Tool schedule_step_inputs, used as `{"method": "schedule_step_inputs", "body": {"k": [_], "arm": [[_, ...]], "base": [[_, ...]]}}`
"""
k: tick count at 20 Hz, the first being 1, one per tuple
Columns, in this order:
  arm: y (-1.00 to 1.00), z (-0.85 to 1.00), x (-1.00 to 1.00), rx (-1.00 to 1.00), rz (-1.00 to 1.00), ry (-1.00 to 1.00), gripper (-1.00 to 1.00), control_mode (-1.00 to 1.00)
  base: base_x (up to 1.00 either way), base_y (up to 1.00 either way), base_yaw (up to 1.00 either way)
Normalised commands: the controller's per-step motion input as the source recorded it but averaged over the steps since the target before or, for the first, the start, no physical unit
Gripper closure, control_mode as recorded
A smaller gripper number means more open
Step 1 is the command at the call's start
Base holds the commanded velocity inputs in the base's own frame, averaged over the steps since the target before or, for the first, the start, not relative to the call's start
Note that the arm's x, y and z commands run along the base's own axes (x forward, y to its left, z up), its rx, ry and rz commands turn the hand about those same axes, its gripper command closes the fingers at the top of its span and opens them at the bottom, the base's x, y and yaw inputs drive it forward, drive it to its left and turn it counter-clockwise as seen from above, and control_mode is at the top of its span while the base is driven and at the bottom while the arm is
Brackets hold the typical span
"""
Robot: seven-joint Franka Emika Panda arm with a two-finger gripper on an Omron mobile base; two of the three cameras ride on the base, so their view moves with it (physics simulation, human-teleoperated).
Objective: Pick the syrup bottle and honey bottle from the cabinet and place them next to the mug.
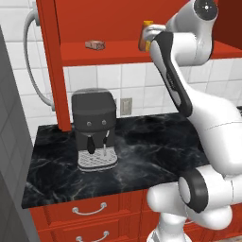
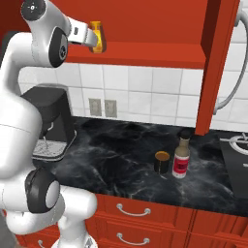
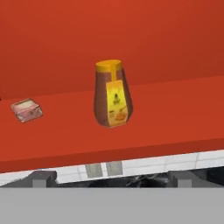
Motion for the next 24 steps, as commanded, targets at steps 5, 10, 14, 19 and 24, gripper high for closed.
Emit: {"method": "schedule_step_inputs", "body": {"k": [5, 10, 14, 19, 24], "arm": [[0.0, 0.0, 0.36, 0.04, 0.02, 0.03, -1.0, -1.0], [0.0, 0.0, 0.51, 0.0, 0.02, 0.01, -1.0, -1.0], [0.0, -0.09, 0.55, 0.0, 0.02, 0.0, -1.0, -1.0], [0.0, -0.2, 0.5, 0.0, 0.03, 0.0, -1.0, -1.0], [-0.05, 0.0, 0.46, 0.0, 0.02, 0.0, -1.0, -1.0]], "base": [[0.0, 0.0, 0.0], [0.0, 0.0, 0.0], [0.0, 0.0, 0.0], [0.0, 0.0, 0.0], [0.0, 0.0, 0.0]]}}
